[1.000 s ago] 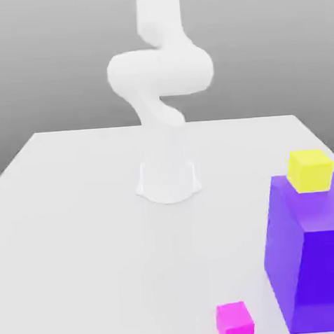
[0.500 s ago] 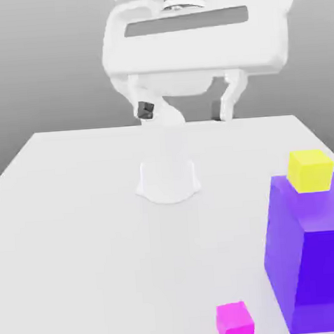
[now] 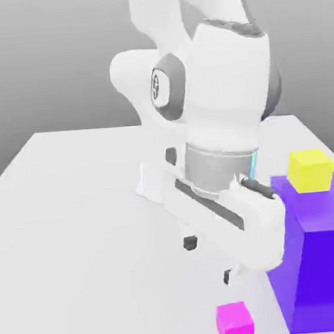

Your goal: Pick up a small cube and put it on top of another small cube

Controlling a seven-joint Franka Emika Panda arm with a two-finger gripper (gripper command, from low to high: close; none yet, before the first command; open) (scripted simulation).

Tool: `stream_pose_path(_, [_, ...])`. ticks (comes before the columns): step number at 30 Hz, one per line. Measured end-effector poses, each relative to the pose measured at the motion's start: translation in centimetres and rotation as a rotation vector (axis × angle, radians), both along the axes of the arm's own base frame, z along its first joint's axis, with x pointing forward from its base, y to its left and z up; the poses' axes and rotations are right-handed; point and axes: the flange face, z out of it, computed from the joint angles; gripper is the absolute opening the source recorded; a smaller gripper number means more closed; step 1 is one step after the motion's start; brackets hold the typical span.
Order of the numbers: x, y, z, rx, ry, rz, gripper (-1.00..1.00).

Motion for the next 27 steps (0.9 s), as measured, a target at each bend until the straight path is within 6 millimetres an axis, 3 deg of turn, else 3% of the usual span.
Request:
stream_pose_path(7, [-1.9, 2.3, -7.3, 0.1, 0.094, -0.211, 0.0])
stream_pose_path(11, [-2.0, 2.6, -12.1, 0.113, 0.104, -0.237, 0.0])
stream_pose_path(12, [-2.1, 2.6, -13.5, 0.112, 0.105, -0.237, -1.0])
stream_pose_path(19, [-2.1, 2.6, -13.8, 0.114, 0.104, -0.237, -1.0])
stream_pose_path(23, [-2.1, 2.6, -9.5, 0.114, 0.103, -0.238, -1.0])
stream_pose_path(25, [-0.7, 1.8, -6.7, 0.104, 0.072, -0.229, -1.0])
stream_pose_path(27, [0.8, 2.8, -3.6, 0.096, 0.053, -0.22, -1.0])
